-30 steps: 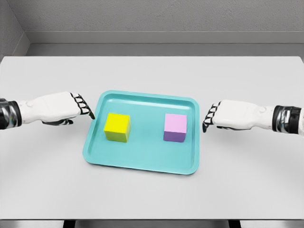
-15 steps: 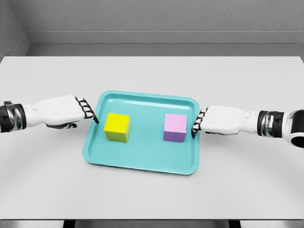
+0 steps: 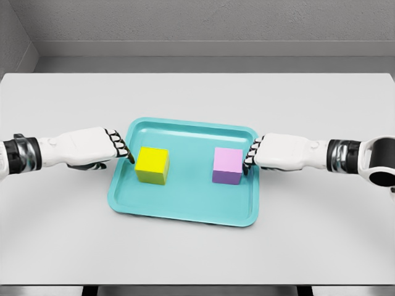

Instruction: Push two cubes

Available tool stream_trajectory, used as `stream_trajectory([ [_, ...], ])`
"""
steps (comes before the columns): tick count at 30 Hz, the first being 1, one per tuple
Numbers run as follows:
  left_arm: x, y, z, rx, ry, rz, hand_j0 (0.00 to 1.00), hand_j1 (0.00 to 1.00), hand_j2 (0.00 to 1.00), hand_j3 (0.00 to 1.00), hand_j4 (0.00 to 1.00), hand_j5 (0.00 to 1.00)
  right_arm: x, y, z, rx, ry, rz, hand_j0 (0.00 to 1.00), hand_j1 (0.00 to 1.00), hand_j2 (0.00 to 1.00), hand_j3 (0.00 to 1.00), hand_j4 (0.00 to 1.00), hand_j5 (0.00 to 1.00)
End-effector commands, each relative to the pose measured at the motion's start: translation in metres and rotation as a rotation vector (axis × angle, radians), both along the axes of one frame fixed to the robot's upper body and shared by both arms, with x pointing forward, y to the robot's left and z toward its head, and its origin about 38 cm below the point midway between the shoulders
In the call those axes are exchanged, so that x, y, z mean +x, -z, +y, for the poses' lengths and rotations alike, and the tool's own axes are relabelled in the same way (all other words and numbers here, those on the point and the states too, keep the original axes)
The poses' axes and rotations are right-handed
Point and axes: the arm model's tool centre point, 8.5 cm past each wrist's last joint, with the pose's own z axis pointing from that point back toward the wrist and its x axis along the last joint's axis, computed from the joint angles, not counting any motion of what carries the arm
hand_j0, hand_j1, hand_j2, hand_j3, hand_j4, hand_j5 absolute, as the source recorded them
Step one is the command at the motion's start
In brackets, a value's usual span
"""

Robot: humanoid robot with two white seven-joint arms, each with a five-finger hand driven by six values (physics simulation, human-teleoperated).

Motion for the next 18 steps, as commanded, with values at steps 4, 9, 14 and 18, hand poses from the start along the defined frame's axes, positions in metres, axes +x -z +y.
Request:
stream_trajectory([
  [4,-0.001,-0.001,-0.006,-0.013,0.009,-0.001,0.73,0.73,0.73,0.73,0.73,0.73,0.006,0.005,0.008,0.008,-0.001,0.009,0.57,0.57,0.57,0.57,0.57,0.57],
  [9,-0.002,-0.001,-0.012,-0.026,0.022,-0.004,0.73,0.73,0.73,0.73,0.73,0.73,0.009,0.010,0.016,0.008,-0.011,0.021,0.57,0.57,0.57,0.57,0.57,0.57],
  [14,-0.005,-0.002,-0.017,-0.033,0.036,-0.006,0.73,0.73,0.73,0.73,0.73,0.73,0.014,0.003,0.013,0.006,-0.002,0.005,0.57,0.57,0.57,0.57,0.57,0.57],
  [18,-0.006,-0.004,-0.020,-0.036,0.047,-0.012,0.73,0.73,0.73,0.73,0.73,0.73,0.014,0.002,0.010,0.001,0.004,0.002,0.57,0.57,0.57,0.57,0.57,0.57],
])
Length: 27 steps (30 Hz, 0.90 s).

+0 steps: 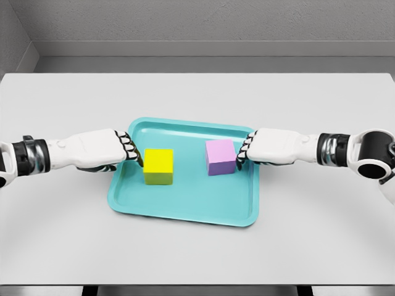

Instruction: Push two cubes

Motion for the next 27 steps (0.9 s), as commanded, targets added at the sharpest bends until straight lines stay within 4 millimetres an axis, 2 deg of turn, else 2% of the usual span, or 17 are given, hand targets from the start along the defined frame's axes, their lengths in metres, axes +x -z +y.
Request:
stream_trajectory([
  [1,-0.001,-0.002,-0.001,-0.007,0.003,-0.001,0.73,0.73,0.73,0.73,0.73,0.73,0.001,-0.002,-0.004,-0.001,0.009,-0.001,0.57,0.57,0.57,0.57,0.57,0.57],
  [5,-0.001,-0.003,-0.003,-0.009,0.009,-0.004,0.73,0.73,0.73,0.73,0.73,0.73,0.005,-0.012,-0.007,-0.002,0.013,-0.022,0.57,0.57,0.57,0.57,0.57,0.57],
  [12,-0.004,-0.005,-0.014,-0.027,0.031,-0.014,0.73,0.73,0.73,0.73,0.73,0.73,0.010,-0.016,-0.008,-0.006,0.019,-0.035,0.57,0.57,0.57,0.57,0.57,0.57],
  [16,-0.004,-0.005,-0.014,-0.028,0.033,-0.013,0.73,0.73,0.73,0.73,0.73,0.73,0.016,-0.015,-0.010,-0.010,0.036,-0.028,0.57,0.57,0.57,0.57,0.57,0.57],
  [27,-0.003,-0.005,-0.020,-0.041,0.041,-0.017,0.73,0.73,0.73,0.73,0.73,0.73,0.029,-0.005,0.002,0.003,0.049,-0.015,0.57,0.57,0.57,0.57,0.57,0.57],
])
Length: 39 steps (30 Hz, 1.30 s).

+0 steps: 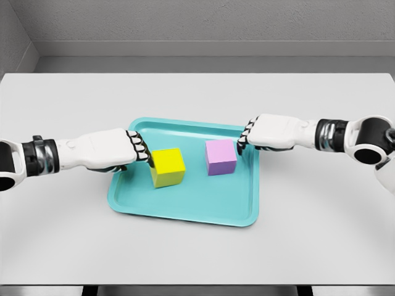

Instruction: Push two cubes

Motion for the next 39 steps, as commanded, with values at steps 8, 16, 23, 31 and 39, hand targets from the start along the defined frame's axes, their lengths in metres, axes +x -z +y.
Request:
stream_trajectory([
  [8,0.001,0.000,-0.008,-0.019,0.008,0.001,0.73,0.73,0.73,0.73,0.73,0.73,0.003,0.012,0.003,-0.009,0.010,0.023,0.57,0.57,0.57,0.57,0.57,0.57],
  [16,0.001,0.001,-0.014,-0.030,0.016,0.000,0.73,0.73,0.73,0.73,0.73,0.73,0.005,0.018,0.022,-0.009,-0.023,0.034,0.57,0.57,0.57,0.57,0.57,0.57],
  [23,0.002,0.002,-0.012,-0.026,0.009,0.005,0.76,0.76,0.76,0.76,0.76,0.76,0.003,0.019,0.024,-0.011,-0.031,0.035,0.57,0.57,0.57,0.57,0.57,0.57],
  [31,0.003,0.002,-0.010,-0.024,0.003,0.005,0.78,0.78,0.78,0.78,0.78,0.78,0.002,0.021,0.032,-0.006,-0.045,0.039,0.57,0.57,0.57,0.57,0.57,0.57],
  [39,0.006,0.004,0.000,-0.008,-0.021,0.013,0.79,0.79,0.79,0.79,0.79,0.79,0.000,0.023,0.040,0.000,-0.061,0.045,0.57,0.57,0.57,0.57,0.57,0.57],
])
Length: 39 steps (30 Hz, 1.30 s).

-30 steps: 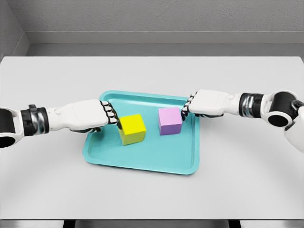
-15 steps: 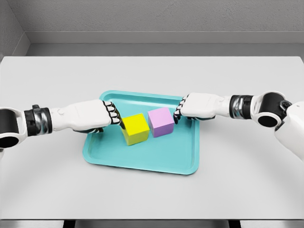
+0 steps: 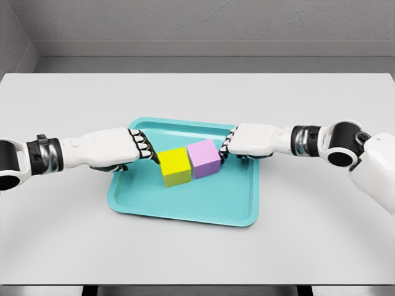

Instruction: Push two cubes

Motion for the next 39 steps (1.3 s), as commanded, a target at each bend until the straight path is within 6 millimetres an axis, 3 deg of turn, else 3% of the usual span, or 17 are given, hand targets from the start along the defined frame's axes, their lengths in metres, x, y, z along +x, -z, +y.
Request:
stream_trajectory([
  [1,0.002,0.002,0.004,0.002,-0.014,0.010,0.79,0.79,0.79,0.79,0.79,0.79,-0.001,0.001,0.002,0.003,-0.004,0.005,0.57,0.57,0.57,0.57,0.57,0.57],
  [11,0.008,-0.003,0.033,0.042,-0.072,0.013,0.79,0.79,0.79,0.79,0.79,0.79,-0.002,0.001,0.003,0.003,-0.007,0.006,0.57,0.57,0.57,0.57,0.57,0.57],
  [18,0.010,-0.032,0.069,0.046,-0.138,-0.017,0.81,0.81,0.81,0.81,0.81,0.81,-0.004,0.005,0.002,0.000,-0.008,0.013,0.57,0.57,0.57,0.57,0.57,0.57],
  [24,0.010,-0.032,0.071,0.047,-0.140,-0.015,0.81,0.81,0.81,0.81,0.81,0.81,-0.009,-0.002,0.005,0.004,-0.030,-0.006,0.57,0.57,0.57,0.57,0.57,0.57],
  [27,0.010,-0.033,0.072,0.043,-0.141,-0.013,0.82,0.82,0.82,0.82,0.82,0.82,-0.006,-0.011,-0.011,-0.007,-0.005,-0.019,0.57,0.57,0.57,0.57,0.57,0.57],
  [30,0.009,-0.039,0.079,0.040,-0.151,-0.009,0.85,0.85,0.85,0.85,0.85,0.85,-0.013,-0.029,-0.013,-0.009,-0.032,-0.067,0.57,0.57,0.57,0.57,0.57,0.57],
  [33,0.011,-0.045,0.099,0.051,-0.198,-0.007,0.99,0.99,0.99,0.99,0.99,0.99,-0.013,-0.030,-0.014,-0.010,-0.031,-0.069,0.58,0.58,0.58,0.58,0.58,0.58],
  [39,0.012,-0.049,0.117,0.067,-0.238,-0.005,1.00,1.00,1.00,1.00,1.00,1.00,-0.011,-0.035,-0.013,-0.005,-0.034,-0.081,0.58,0.58,0.58,0.58,0.58,0.58],
])
